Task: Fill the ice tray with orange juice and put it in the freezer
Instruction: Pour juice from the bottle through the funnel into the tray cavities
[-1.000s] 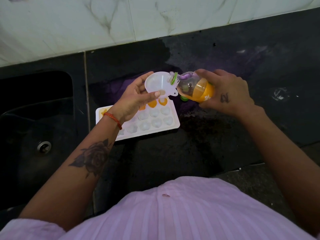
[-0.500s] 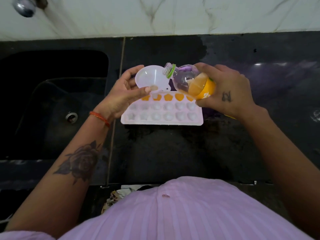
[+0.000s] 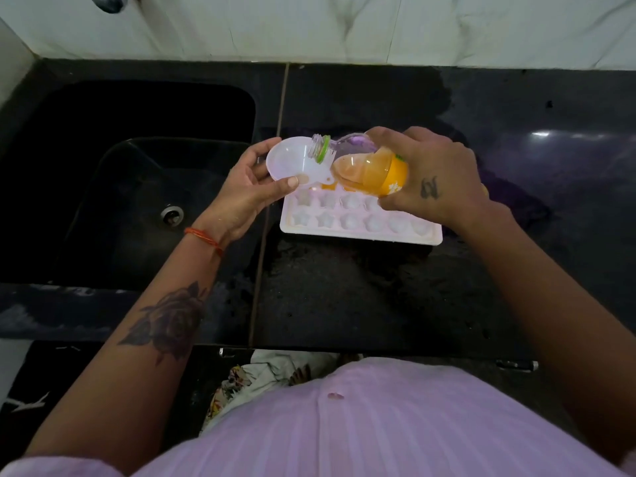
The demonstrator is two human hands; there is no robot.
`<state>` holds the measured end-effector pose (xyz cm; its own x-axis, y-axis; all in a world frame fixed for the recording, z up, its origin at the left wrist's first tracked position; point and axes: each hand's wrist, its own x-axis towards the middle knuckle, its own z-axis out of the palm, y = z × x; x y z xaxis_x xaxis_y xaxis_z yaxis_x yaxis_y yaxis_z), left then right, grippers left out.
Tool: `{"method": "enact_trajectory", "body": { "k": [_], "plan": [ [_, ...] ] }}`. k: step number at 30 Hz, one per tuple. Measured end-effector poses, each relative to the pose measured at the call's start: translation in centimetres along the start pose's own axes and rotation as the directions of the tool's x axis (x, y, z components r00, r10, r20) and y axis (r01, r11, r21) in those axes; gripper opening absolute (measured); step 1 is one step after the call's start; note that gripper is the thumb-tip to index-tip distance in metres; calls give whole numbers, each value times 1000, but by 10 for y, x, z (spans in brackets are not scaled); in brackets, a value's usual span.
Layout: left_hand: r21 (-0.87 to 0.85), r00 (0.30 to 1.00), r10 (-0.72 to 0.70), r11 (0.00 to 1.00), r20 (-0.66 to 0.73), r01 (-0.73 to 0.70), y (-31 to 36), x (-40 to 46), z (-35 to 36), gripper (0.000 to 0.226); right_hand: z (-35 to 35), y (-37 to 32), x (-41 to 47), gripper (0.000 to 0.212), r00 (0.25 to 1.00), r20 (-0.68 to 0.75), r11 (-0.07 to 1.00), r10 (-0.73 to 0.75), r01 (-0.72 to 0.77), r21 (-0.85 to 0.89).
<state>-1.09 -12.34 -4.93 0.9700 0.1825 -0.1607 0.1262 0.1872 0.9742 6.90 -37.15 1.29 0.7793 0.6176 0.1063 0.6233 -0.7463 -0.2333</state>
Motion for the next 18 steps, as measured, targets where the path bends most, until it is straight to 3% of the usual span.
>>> {"method": "enact_trajectory", "body": {
  "k": [18],
  "plan": [
    [-8,1000,-7,1000,28,7,-2,-4,1,72,-4,-6,3,77,999,39,965,18,-7,-262]
  ]
}}
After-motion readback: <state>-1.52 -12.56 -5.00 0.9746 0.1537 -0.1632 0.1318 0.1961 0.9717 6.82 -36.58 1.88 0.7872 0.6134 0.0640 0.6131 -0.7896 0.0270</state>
